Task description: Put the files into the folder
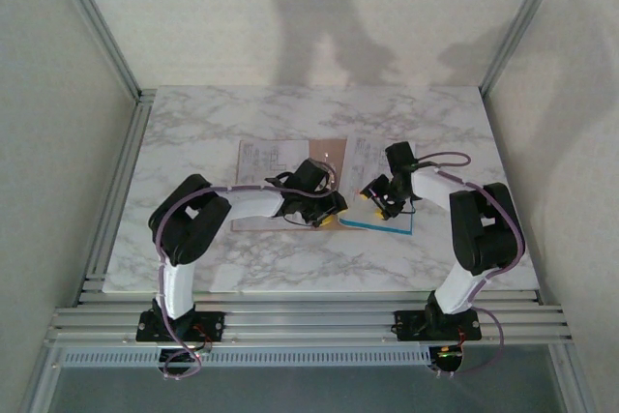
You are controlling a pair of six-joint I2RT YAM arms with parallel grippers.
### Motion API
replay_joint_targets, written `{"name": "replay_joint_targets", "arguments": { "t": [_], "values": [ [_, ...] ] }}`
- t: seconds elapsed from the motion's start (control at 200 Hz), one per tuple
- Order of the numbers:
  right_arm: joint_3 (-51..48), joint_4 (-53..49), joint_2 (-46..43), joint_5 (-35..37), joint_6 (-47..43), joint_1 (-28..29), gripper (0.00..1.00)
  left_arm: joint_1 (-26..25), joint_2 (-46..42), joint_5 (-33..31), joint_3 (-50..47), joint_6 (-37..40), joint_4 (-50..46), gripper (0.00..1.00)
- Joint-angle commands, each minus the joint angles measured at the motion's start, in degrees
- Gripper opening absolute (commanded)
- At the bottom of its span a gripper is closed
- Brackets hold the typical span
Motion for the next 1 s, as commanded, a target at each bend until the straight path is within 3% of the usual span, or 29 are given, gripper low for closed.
{"name": "replay_joint_targets", "arguments": {
  "t": [0.0,0.496,0.996],
  "values": [
    [-1.8,-2.7,-0.5,1.3,-1.1,-0.5,0.53,-0.7,0.9,0.8,1.8,-0.5,0.3,0.49],
    [-4.3,-2.5,-2.7,1.2,0.0,-0.5,0.53,-1.3,2.3,1.3,2.8,-0.6,0.5,0.44],
    [-4.0,-1.9,-2.9,0.4,1.6,-0.5,0.57,-1.7,3.6,0.9,3.8,0.4,-1.3,0.22]
  ]
}}
